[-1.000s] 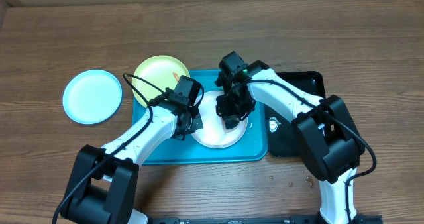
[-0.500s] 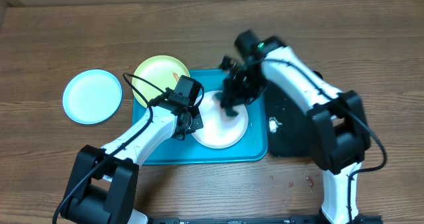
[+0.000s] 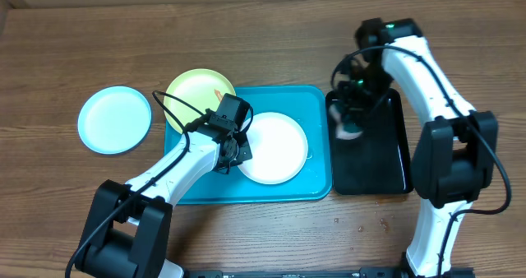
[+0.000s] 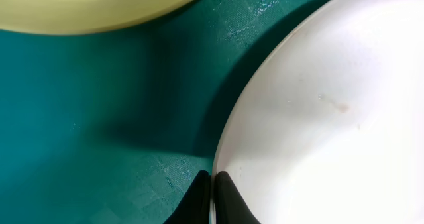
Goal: Clean dirty plates on tray and stack at the side
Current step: 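Carry the sponge back and drop it into the black tray, then raise the right gripper away to the upper right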
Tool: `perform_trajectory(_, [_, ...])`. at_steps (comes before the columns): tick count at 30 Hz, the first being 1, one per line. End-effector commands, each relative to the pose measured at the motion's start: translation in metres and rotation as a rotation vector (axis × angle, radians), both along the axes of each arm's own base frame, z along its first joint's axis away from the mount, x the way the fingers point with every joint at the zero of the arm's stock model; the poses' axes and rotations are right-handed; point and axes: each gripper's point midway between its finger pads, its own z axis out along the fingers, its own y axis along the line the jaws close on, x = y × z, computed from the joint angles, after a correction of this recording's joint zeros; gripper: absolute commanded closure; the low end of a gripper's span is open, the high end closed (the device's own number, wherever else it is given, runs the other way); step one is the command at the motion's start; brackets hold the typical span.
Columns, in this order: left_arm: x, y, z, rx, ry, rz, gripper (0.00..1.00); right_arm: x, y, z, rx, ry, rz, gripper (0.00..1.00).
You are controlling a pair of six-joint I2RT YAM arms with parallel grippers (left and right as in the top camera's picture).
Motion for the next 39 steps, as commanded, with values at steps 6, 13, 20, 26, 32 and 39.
perform_trajectory(6, [0.0,0.0,-0.002,0.005,0.006,-0.027,0.94,-0.006,-0.054,-0.026,-0.221,-0.006,-0.084,0.96])
perform_trajectory(13, [0.0,-0.001,-0.002,0.004,0.004,-0.027,0.93,-0.007,-0.055,-0.044,-0.225,-0.018,-0.087,0.61])
perform_trajectory(20, [0.0,-0.001,-0.002,0.004,0.004,-0.027,0.81,0.009,-0.054,-0.027,-0.212,-0.068,-0.091,0.38])
perform_trajectory(26, [-0.001,0.0,-0.002,0.005,0.007,-0.027,0.77,0.038,-0.069,0.003,-0.203,-0.157,-0.166,0.39])
perform_trajectory(32, [-0.007,0.002,-0.01,0.008,0.015,-0.026,0.77,0.05,-0.116,0.006,-0.214,-0.178,-0.353,0.39])
perform_trajectory(39, [-0.006,0.002,-0.012,0.003,0.009,-0.018,0.78,0.05,-0.171,0.006,-0.226,-0.181,-0.497,0.1])
